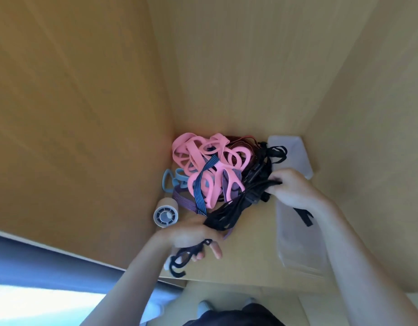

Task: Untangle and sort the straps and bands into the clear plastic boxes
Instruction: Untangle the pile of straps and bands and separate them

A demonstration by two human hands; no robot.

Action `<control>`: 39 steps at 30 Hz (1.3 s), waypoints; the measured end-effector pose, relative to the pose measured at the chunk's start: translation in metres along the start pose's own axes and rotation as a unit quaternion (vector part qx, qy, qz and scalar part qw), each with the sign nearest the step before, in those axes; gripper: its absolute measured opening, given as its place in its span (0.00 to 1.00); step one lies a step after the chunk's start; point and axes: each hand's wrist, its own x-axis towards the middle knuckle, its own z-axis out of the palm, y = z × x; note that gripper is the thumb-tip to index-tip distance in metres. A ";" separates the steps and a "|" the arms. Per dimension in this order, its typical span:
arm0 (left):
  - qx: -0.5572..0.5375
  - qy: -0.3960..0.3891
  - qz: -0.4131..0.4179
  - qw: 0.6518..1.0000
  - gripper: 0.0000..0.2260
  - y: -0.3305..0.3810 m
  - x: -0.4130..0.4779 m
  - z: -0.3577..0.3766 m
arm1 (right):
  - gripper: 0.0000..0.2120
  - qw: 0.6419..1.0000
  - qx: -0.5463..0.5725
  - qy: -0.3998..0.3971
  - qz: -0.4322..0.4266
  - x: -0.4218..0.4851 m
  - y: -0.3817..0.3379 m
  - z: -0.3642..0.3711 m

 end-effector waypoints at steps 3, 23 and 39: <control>-0.064 0.069 -0.015 0.995 0.07 -0.009 0.029 0.022 | 0.05 0.982 0.177 0.017 0.057 -0.003 -0.007 0.017; 0.166 0.267 0.162 0.935 0.16 -0.033 0.096 0.004 | 0.05 0.781 0.541 0.031 0.312 -0.043 0.027 0.137; 0.032 0.157 0.184 0.970 0.23 -0.042 0.068 0.057 | 0.23 0.970 0.156 0.041 0.181 -0.073 0.013 0.158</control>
